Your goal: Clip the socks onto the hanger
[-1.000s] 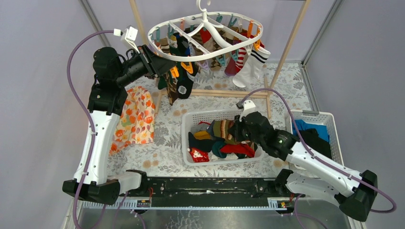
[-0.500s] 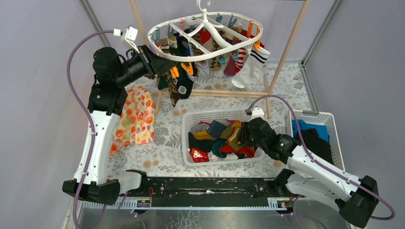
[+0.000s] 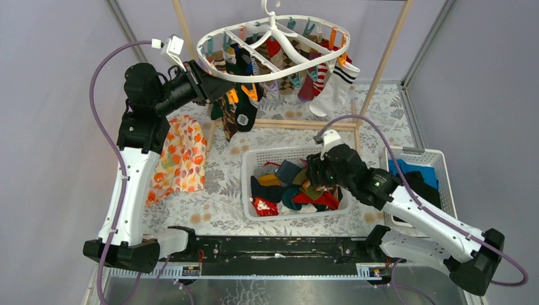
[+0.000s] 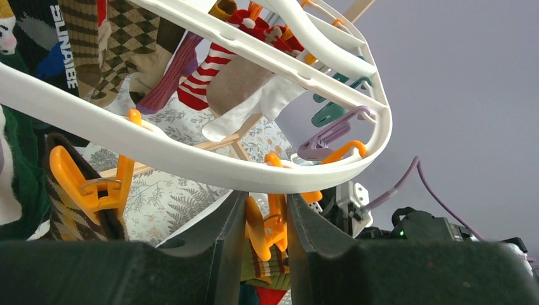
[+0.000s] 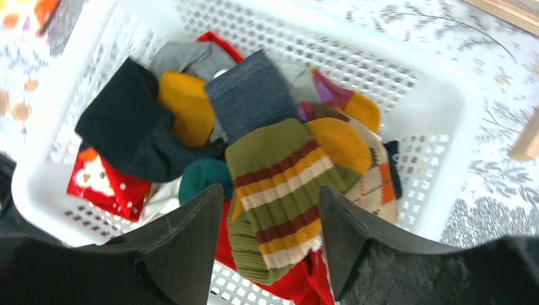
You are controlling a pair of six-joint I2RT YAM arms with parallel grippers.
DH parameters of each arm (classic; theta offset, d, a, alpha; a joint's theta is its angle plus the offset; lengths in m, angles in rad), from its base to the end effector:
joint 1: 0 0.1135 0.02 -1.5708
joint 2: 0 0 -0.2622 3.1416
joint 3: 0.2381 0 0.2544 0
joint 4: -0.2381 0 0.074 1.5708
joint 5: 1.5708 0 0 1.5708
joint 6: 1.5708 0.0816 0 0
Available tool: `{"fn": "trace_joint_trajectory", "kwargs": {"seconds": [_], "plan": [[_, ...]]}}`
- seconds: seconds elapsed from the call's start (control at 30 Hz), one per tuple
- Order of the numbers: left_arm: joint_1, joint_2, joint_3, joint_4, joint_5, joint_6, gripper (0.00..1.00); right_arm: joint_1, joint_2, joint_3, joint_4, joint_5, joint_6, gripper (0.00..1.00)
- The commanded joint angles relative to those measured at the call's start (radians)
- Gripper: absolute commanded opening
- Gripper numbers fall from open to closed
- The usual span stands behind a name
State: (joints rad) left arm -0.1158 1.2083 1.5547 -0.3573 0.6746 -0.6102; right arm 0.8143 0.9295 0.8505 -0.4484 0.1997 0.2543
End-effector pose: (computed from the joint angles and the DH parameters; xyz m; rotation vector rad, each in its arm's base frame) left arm 0.2692 -0.0826 0.4975 0.1464 1.6839 -1.0844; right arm 0.1816 0.1688 0.2864 -0.4670 2.0646 0.4364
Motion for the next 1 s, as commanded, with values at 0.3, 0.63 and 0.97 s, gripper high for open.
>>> {"fn": "trace_joint_trajectory", "kwargs": {"seconds": [0.3,0.63,0.97], "plan": [[0.008,-0.021,-0.024,0.036,0.014,0.016,0.00,0.220,0.244,0.176,-0.176,0.170,-0.158,0.60],[0.013,-0.022,-0.033,0.051,0.028,0.007,0.00,0.219,-0.089,-0.018,-0.122,0.223,0.304,0.65],[0.015,-0.027,-0.030,0.043,0.027,0.007,0.00,0.208,0.034,-0.080,-0.033,0.136,0.236,0.55]]}}
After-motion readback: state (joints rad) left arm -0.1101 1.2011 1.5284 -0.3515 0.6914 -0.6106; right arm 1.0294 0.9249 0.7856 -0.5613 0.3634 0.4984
